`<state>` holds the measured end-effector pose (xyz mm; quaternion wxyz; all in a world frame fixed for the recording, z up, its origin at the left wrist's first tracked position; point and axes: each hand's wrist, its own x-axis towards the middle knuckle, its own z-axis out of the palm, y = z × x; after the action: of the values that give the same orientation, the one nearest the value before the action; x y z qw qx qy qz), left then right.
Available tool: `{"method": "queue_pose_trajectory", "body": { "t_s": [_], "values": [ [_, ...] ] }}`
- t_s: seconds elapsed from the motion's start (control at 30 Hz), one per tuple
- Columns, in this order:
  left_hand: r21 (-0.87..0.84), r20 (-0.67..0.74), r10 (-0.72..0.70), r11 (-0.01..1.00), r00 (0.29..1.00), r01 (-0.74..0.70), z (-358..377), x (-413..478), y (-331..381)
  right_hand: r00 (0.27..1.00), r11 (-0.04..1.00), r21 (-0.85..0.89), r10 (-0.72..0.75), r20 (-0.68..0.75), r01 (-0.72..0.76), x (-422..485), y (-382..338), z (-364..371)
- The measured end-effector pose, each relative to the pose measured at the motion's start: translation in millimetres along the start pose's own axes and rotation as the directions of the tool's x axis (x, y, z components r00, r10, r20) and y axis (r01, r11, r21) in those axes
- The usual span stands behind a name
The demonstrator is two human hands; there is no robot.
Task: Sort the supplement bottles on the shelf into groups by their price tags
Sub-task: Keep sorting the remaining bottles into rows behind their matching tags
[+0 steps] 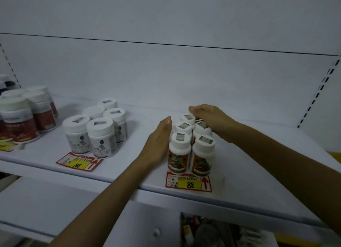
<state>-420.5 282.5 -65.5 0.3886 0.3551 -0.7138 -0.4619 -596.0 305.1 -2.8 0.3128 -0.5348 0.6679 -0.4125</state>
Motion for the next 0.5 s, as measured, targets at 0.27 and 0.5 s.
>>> {"method": "queue_pose_trajectory", "body": {
  "t_s": [0.27, 0.5],
  "values": [
    [-0.104, 0.225, -0.133, 0.982, 0.965, 0.159, 6.9, 13.3, 1.2, 0.982, 0.623, 0.762, 0.169, 0.089, -0.177, -49.4, 32.6, 34.3],
    [-0.268, 0.393, -0.105, 0.937, 0.914, 0.223, 8.1, -1.1, 17.8, 0.988, 0.643, 0.753, 0.144, 0.057, -0.137, -50.1, 33.1, 37.5]
  ]
}}
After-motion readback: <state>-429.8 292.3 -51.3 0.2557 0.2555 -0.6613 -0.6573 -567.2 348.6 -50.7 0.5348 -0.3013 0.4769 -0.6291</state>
